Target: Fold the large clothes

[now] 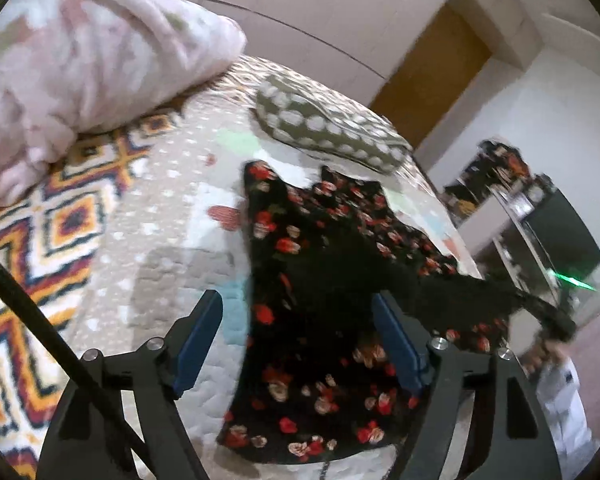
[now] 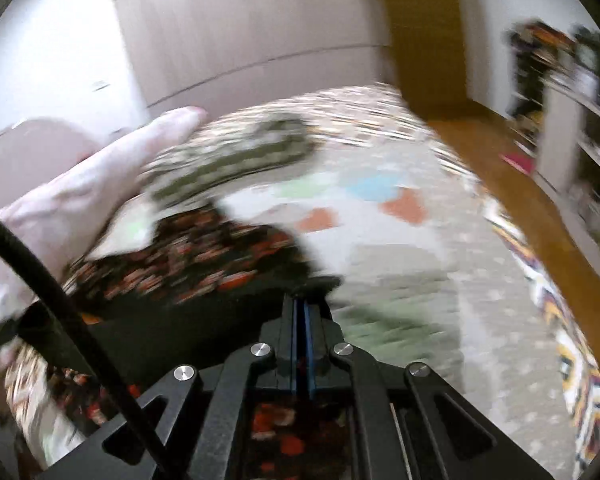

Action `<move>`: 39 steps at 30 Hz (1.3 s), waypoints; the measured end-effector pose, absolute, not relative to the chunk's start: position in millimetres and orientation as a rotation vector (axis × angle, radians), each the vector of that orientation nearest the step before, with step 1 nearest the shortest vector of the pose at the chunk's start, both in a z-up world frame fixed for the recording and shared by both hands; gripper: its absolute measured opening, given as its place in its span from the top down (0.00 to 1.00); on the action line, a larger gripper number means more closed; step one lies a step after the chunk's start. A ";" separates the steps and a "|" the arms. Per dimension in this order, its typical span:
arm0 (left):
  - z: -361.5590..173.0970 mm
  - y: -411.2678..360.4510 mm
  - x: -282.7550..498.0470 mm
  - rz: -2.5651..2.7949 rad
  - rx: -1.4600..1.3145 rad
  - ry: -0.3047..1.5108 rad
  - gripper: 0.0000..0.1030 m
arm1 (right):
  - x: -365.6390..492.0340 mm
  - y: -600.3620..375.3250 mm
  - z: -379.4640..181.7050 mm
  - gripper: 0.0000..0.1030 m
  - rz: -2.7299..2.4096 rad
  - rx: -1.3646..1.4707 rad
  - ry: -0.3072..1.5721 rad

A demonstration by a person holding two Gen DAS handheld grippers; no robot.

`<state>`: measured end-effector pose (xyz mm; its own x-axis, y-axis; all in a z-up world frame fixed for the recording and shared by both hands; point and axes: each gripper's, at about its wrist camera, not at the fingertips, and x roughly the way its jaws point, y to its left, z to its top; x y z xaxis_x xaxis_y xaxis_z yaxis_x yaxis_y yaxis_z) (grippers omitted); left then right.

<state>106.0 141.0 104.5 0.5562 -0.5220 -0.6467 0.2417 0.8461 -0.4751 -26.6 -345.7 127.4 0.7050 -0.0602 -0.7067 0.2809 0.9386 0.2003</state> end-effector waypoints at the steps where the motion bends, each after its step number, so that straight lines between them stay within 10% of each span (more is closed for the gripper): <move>1: 101.7 134.7 109.0 -0.484 -0.336 0.884 0.25 | -20.5 -356.1 119.7 0.97 -0.212 0.331 0.788; 6: 92.9 96.7 123.6 -0.500 -0.150 0.891 0.25 | -10.4 -364.8 90.1 0.93 -0.234 0.392 0.819; 8: 88.8 85.6 133.5 -0.489 -0.087 0.885 0.25 | -20.9 -374.6 89.0 0.51 -0.211 0.495 0.779; 11: 76.2 75.4 154.3 -0.478 -0.060 0.915 0.25 | -30.6 -383.3 87.2 0.30 -0.208 0.494 0.736; 16: 46.0 60.3 177.5 -0.459 -0.063 0.999 0.35 | -15.5 -384.1 62.0 0.30 -0.158 0.475 0.821; 18: 40.3 57.0 177.7 -0.430 -0.067 1.028 0.78 | -9.2 -377.7 53.7 0.37 -0.123 0.484 0.823; 19: 41.1 57.0 176.5 -0.415 -0.069 1.024 0.80 | -6.1 -373.0 50.9 0.74 -0.097 0.485 0.829; 20: 44.6 59.0 173.1 -0.409 -0.080 1.013 0.83 | -2.4 -368.1 48.0 0.89 -0.066 0.492 0.851; 32: 146.9 103.8 145.5 -0.345 -0.183 0.804 0.92 | -28.0 -324.7 173.5 0.90 -0.070 0.276 0.618; 39: 95.2 102.3 248.9 -0.161 -0.124 0.965 0.89 | 85.6 -335.0 141.0 0.89 -0.166 0.270 0.730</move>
